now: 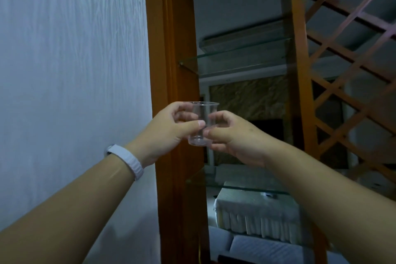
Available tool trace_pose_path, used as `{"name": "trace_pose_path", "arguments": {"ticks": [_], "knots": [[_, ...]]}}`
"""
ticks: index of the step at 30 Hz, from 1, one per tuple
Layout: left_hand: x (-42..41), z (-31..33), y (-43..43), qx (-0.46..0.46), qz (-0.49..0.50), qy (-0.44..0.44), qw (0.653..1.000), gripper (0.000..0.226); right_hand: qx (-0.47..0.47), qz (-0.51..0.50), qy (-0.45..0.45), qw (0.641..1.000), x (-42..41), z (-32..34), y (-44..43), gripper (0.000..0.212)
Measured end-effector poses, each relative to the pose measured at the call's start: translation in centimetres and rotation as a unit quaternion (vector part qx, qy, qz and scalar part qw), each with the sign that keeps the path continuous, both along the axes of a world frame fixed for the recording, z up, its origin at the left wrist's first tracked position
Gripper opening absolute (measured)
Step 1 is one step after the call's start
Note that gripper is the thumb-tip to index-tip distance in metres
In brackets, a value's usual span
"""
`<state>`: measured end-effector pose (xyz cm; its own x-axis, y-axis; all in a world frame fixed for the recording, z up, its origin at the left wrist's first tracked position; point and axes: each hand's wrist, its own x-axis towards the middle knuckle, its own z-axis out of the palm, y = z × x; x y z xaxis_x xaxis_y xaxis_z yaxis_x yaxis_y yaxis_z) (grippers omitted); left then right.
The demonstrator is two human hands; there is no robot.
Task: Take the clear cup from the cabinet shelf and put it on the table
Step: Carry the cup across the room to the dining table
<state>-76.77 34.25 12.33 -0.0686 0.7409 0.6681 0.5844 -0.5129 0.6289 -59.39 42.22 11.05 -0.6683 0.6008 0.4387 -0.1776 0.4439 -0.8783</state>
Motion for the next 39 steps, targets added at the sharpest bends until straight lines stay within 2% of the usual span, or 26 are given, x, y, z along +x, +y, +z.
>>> {"name": "trace_pose_path", "arguments": {"ticks": [4,8,15,20,29,39], "knots": [[0.2,-3.0,0.0,0.002,-0.008,-0.012,1.000,0.044,-0.077,0.036,0.007,0.996,-0.5,-3.1,0.3,0.049],[0.9,-6.1,0.8,-0.026,-0.045,-0.035,0.998,0.047,-0.138,0.047,0.023,0.989,0.3,-6.2,0.5,0.050],[3.4,-11.3,3.5,-0.063,-0.095,-0.094,0.989,0.057,-0.207,0.014,0.042,0.977,2.7,-11.0,1.3,0.049],[8.5,-14.7,5.8,-0.086,-0.130,-0.119,0.981,0.061,-0.263,-0.025,0.078,0.961,7.7,-14.4,1.8,0.050],[23.2,-17.5,8.0,-0.130,-0.239,-0.105,0.957,0.057,-0.300,-0.113,0.136,0.938,22.9,-17.9,-0.1,0.046],[49.7,-20.6,7.7,-0.207,-0.437,-0.106,0.869,0.055,-0.307,-0.310,0.194,0.879,47.9,-20.7,-7.4,0.047]]}}
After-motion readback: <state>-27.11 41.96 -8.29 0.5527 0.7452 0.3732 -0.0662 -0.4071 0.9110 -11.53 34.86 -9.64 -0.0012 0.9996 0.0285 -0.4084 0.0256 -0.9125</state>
